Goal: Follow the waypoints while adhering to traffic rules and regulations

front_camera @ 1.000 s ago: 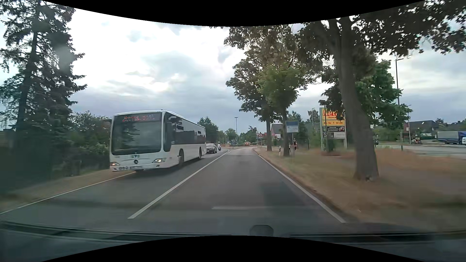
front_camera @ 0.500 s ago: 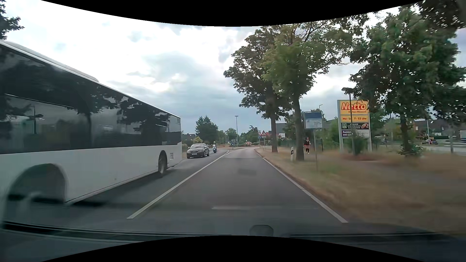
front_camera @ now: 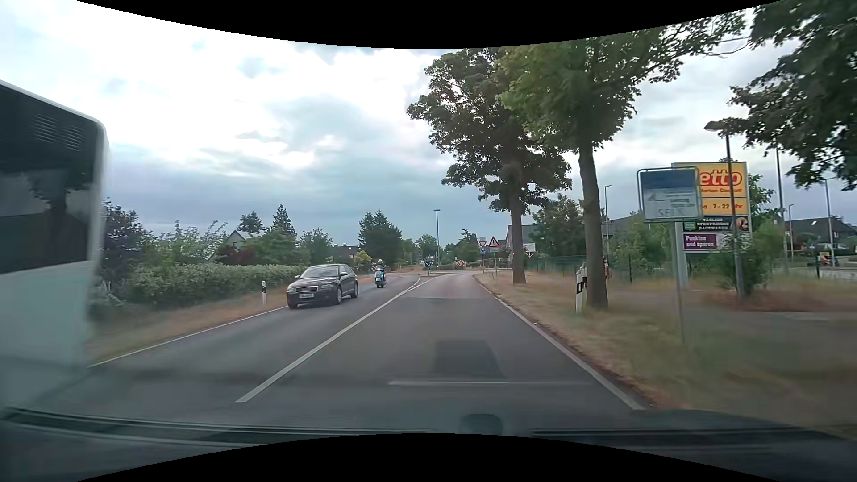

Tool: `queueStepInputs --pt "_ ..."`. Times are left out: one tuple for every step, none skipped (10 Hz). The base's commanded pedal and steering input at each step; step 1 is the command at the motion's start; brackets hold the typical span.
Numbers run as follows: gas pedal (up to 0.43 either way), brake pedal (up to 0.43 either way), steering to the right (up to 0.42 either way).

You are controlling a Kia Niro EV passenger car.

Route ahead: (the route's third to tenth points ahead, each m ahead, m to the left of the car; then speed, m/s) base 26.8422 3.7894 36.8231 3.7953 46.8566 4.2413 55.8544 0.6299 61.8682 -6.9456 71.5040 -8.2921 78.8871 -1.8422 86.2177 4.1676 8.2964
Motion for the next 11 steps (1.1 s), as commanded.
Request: queueStepInputs --pt "0.0 0.0 -0.006" --pt "0.0 0.0 -0.005" --pt "0.0 0.0 -0.005" --pt "0.0 0.0 -0.005" --pt "0.0 0.0 -0.006" --pt "0.0 0.0 -0.005" --pt "0.028 0.0 -0.005" --pt "0.028 0.0 -0.004" --pt "0.028 0.0 -0.003" --pt "0.047 0.0 0.0" --pt "0.047 0.0 0.001"
